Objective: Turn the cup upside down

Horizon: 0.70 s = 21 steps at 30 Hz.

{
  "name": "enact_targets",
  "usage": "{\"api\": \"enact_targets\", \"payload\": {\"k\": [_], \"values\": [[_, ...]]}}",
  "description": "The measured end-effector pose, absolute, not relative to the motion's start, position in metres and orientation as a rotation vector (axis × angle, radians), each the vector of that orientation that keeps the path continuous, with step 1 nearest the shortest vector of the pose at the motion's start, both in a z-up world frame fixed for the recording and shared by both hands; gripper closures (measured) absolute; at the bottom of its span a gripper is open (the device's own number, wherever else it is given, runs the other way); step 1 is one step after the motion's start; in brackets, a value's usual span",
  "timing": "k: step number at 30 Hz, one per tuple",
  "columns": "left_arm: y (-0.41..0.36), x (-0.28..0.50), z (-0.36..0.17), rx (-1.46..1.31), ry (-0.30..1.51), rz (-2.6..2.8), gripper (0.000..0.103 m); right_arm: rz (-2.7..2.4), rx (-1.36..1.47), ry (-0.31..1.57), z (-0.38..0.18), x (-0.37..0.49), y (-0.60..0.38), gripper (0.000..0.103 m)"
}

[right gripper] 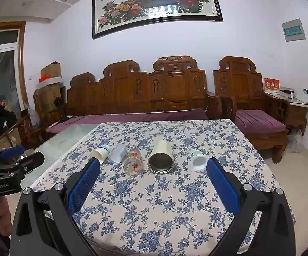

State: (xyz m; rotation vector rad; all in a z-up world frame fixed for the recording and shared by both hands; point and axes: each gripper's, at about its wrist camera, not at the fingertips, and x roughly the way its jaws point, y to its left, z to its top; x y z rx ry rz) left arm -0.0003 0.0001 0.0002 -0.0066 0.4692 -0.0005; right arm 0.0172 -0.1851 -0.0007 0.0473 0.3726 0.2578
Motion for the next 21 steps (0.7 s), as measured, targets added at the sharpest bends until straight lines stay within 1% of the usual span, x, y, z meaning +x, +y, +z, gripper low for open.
{"api": "enact_targets", "payload": {"k": [21], "values": [[0.0013, -0.0023, 0.0076, -0.012, 0.455, -0.006, 0.008, 0.254, 0.042, 0.37, -0.0019, 0.0199, -0.1867, 0.002]]}}
